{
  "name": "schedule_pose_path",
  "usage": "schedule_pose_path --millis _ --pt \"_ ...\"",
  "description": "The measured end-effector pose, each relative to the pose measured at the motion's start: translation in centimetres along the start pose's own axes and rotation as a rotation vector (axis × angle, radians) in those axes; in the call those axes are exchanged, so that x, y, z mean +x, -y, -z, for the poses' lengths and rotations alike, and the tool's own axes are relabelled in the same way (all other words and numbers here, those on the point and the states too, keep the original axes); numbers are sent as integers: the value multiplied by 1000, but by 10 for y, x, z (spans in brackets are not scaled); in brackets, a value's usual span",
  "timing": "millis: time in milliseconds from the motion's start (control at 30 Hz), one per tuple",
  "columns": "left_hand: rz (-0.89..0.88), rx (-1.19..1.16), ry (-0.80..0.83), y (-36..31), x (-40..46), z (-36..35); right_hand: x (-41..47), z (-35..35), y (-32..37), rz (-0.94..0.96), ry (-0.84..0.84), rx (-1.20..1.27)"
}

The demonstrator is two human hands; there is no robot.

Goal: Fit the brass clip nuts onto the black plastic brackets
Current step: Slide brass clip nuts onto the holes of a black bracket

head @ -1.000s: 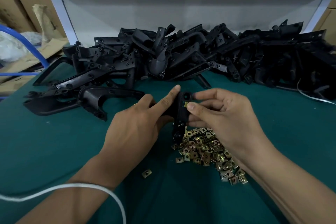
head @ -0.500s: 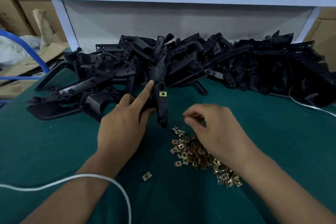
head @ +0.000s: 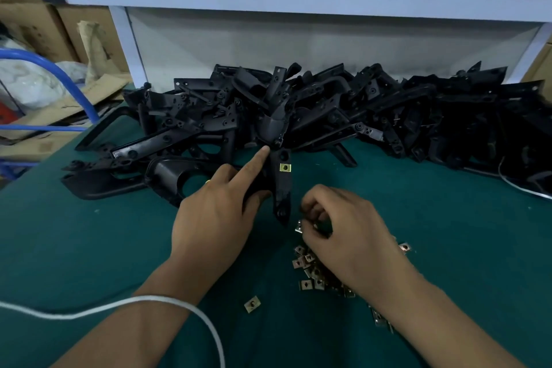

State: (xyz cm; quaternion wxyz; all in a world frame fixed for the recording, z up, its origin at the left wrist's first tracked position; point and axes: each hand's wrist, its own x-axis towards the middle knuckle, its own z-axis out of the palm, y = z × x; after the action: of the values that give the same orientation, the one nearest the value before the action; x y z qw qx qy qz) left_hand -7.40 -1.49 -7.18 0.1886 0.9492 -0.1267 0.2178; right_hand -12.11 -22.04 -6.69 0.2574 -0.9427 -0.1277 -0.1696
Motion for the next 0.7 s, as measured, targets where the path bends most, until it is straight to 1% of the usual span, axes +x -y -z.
schedule_pose_path --millis 300,500,633,700 --pt "19 -24 -4 0 0 0 -3 -1 -2 37 48 -102" --pt "16 -15 -9 -1 -1 0 -3 -4 -2 58 35 -130" --pt "8 -2 -5 -2 -1 0 0 -6 -6 7 44 -77" --pt "7 -5 -5 -3 0 0 1 -7 -5 11 39 -75"
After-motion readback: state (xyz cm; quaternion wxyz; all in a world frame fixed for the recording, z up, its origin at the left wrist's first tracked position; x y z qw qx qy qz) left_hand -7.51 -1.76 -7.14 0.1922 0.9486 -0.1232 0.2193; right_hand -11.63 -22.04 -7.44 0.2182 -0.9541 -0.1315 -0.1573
